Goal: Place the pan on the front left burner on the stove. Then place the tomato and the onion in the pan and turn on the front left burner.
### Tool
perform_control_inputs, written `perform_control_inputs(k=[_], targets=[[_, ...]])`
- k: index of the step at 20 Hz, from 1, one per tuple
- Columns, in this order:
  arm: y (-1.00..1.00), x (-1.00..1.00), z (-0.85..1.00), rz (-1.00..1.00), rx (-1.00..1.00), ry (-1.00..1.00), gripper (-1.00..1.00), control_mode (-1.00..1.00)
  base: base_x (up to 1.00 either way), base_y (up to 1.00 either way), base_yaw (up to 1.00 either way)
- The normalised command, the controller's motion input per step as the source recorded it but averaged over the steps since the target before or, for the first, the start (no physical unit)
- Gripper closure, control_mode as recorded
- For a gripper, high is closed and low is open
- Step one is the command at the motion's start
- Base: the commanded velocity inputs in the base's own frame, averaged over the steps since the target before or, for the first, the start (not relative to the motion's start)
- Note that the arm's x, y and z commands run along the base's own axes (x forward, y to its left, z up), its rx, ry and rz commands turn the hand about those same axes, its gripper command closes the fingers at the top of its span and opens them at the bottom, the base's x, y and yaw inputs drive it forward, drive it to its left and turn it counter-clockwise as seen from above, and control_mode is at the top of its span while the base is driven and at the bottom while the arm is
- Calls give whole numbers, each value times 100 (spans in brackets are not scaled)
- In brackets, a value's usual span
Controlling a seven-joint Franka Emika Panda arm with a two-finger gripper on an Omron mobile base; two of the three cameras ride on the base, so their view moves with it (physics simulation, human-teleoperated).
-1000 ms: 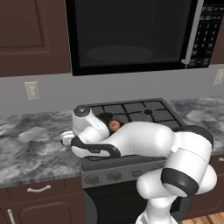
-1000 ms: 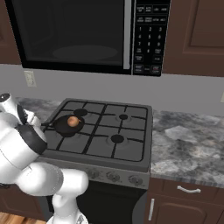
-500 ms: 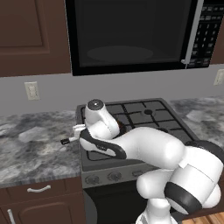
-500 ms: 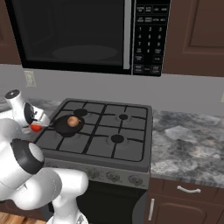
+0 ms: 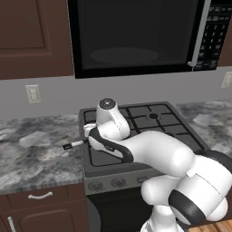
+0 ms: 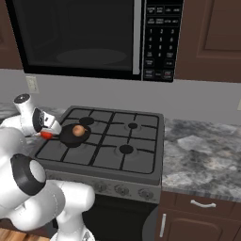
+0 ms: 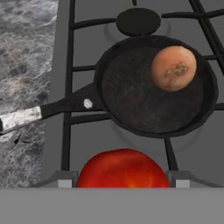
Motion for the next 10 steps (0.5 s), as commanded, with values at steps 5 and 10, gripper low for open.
perform_control_inputs(k=[5,10], targets=[[-23,36,0,-3,0,0,100,-100,0,0,0],[-9,40,0,-3,0,0,100,-100,0,0,0]])
